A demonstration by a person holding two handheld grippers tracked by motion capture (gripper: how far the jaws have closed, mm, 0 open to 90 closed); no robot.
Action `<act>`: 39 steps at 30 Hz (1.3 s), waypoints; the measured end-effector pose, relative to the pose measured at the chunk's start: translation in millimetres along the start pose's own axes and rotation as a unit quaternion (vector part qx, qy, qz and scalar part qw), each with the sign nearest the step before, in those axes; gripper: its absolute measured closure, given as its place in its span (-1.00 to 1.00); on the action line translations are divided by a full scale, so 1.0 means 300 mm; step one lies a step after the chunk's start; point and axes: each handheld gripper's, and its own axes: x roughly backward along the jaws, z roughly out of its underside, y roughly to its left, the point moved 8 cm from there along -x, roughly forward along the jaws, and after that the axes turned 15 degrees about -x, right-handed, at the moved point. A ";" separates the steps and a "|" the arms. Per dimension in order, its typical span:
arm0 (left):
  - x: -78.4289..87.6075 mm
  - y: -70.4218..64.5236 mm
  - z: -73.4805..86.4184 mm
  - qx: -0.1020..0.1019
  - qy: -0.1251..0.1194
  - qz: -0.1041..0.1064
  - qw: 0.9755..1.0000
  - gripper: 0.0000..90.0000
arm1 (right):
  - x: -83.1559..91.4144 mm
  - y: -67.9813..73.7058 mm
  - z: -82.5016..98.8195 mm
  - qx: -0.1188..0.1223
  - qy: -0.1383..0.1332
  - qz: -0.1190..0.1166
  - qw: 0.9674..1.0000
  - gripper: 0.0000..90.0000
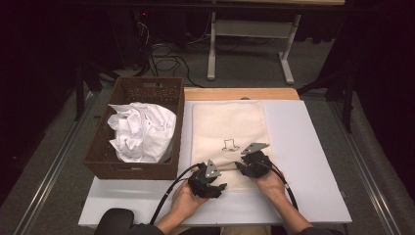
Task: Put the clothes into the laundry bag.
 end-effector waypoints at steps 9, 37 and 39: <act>-0.004 0.003 -0.017 0.007 0.013 0.000 1.000 0.04 | 0.015 -0.001 -0.026 0.006 0.000 0.004 1.000 0.96; -0.056 0.044 -0.080 0.030 0.058 -0.006 0.998 0.20 | 0.204 0.023 -0.194 -0.002 -0.051 -0.023 0.998 0.96; -0.052 0.059 -0.076 0.036 0.062 -0.007 0.997 0.20 | 0.217 0.024 -0.215 0.003 -0.056 -0.026 0.998 0.96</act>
